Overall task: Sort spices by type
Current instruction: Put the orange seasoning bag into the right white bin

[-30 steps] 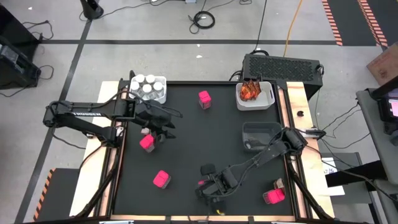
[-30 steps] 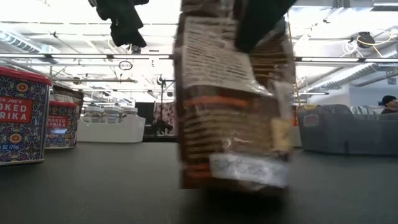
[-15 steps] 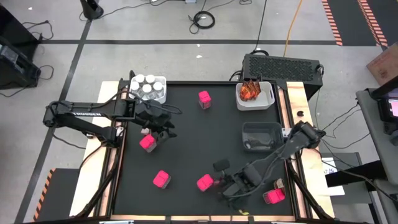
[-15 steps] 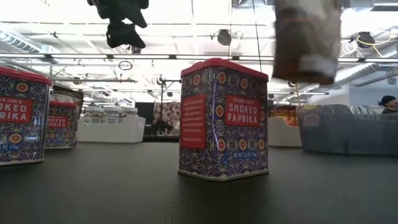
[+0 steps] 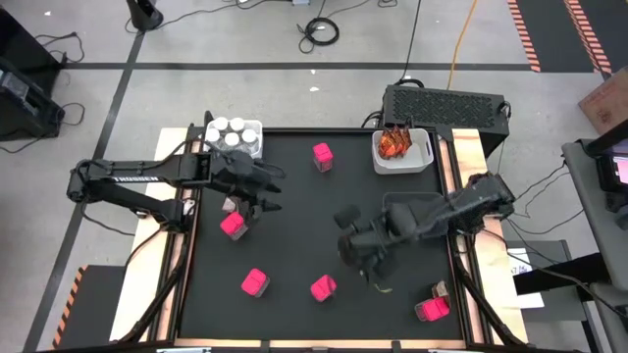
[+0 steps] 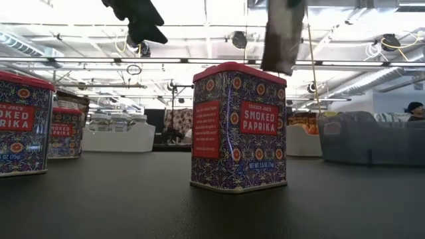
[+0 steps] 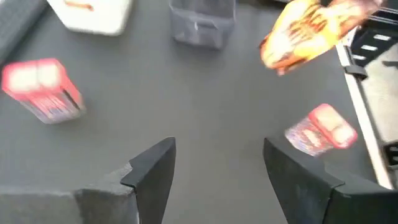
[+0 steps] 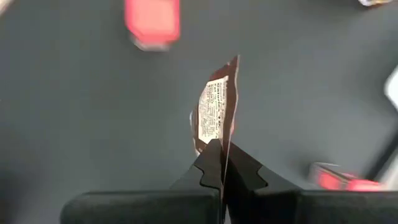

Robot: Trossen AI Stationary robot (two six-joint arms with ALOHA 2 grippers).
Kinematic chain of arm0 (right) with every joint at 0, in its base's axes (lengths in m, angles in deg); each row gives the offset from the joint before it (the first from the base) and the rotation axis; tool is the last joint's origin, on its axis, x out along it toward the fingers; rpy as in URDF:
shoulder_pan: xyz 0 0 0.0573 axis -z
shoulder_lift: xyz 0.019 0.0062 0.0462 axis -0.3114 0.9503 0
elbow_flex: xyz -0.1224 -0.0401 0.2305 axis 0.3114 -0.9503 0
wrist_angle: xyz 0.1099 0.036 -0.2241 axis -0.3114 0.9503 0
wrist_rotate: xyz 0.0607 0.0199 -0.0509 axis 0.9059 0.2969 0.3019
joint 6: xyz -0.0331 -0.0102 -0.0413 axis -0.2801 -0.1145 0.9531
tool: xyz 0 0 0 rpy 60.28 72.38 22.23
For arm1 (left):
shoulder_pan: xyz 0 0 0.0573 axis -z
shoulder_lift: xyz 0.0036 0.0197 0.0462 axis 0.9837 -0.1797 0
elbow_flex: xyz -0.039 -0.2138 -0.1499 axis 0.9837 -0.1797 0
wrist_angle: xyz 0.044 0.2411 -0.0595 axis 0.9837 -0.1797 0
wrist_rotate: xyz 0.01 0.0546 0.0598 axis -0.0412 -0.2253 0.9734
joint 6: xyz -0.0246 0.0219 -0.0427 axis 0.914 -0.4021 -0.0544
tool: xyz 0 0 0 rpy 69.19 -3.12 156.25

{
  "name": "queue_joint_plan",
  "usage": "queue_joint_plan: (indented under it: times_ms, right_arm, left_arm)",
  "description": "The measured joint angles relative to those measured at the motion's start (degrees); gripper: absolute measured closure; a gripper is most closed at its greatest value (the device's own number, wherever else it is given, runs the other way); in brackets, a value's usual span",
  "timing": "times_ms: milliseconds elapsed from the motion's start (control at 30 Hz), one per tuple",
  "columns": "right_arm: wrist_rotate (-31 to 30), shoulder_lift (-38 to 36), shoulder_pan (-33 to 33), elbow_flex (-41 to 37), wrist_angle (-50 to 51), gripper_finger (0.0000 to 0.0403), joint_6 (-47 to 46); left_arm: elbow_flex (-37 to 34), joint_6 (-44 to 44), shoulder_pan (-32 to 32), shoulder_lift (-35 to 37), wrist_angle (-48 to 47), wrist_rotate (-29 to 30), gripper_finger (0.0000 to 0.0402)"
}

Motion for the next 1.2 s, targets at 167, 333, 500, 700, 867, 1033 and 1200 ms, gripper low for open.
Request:
queue_joint_plan:
  times_ms: [167,333,500,700,867,1033,1200]
  right_arm:
    - [0.0,0.2,8.0,0.0,1.8,0.0403,15.7]
    - [0.3,0.2,17.3,0.0,1.2,0.0403,25.3]
    - [5.6,0.2,25.6,-1.1,-5.5,0.0403,31.9]
    - [9.5,0.3,33.1,-10.4,-14.4,0.0403,41.2]
    - [15.7,0.3,37.1,-15.6,-19.4,0.0403,46.2]
    - [19.8,0.3,41.1,-17.1,-20.9,0.0403,47.6]
    - [21.4,0.2,42.4,-20.0,-23.3,0.0403,51.4]
  left_arm:
    - [0.0,-9.9,-8.5,0.5,2.4,-3.2,0.0155]
    - [0.0,-13.8,-18.2,0.5,7.3,-14.3,0.0155]
    - [0.0,-13.7,-23.4,0.5,7.4,-18.6,0.0155]
    - [0.0,-13.8,-24.7,0.5,7.1,-19.7,0.0155]
    - [0.0,-13.6,-25.1,0.5,6.1,-19.7,0.0155]
    - [0.0,-11.4,-25.1,0.5,6.7,-19.3,0.0155]
    - [0.0,-9.3,-25.1,0.5,6.7,-16.8,0.0155]
